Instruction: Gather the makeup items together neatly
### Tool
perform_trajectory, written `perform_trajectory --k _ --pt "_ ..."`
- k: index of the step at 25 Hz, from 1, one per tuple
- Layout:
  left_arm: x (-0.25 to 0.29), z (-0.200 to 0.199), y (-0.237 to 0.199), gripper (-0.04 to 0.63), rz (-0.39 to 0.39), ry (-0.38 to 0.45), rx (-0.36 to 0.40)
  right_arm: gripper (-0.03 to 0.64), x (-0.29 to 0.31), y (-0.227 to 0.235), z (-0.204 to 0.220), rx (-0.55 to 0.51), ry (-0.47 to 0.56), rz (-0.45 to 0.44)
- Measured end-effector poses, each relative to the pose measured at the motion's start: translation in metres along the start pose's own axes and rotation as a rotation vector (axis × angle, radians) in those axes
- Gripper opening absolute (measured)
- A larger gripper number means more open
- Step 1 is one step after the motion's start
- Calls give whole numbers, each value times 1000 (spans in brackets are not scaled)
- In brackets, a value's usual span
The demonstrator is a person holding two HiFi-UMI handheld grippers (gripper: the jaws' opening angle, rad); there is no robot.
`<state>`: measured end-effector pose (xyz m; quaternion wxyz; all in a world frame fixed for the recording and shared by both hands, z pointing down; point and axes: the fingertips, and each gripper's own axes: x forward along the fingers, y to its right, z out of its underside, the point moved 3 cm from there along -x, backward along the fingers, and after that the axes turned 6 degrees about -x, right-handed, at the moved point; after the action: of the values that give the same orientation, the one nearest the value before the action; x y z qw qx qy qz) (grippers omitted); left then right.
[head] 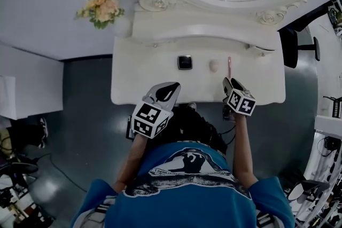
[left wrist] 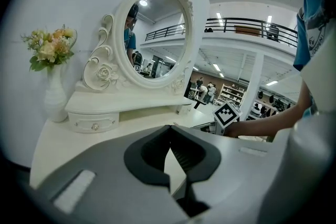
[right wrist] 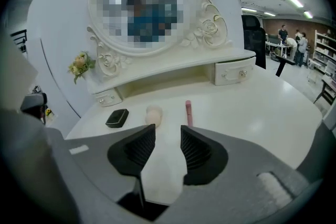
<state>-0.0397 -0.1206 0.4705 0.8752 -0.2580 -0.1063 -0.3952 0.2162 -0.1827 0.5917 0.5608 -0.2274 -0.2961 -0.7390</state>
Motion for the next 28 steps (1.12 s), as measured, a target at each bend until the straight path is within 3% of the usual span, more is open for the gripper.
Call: perform_trajectory --k 11,20,28 --pt "-6 8 -7 11 -4 2 -44 155 -30 -61 -25 -62 67 -132" --pt "-16 18 1 11 -83 25 -80 147 -44 -98 -33 -165 79 -272" --pt "-19 26 39 11 -147 53 -73 119 -76 -98 -25 -213 111 -368"
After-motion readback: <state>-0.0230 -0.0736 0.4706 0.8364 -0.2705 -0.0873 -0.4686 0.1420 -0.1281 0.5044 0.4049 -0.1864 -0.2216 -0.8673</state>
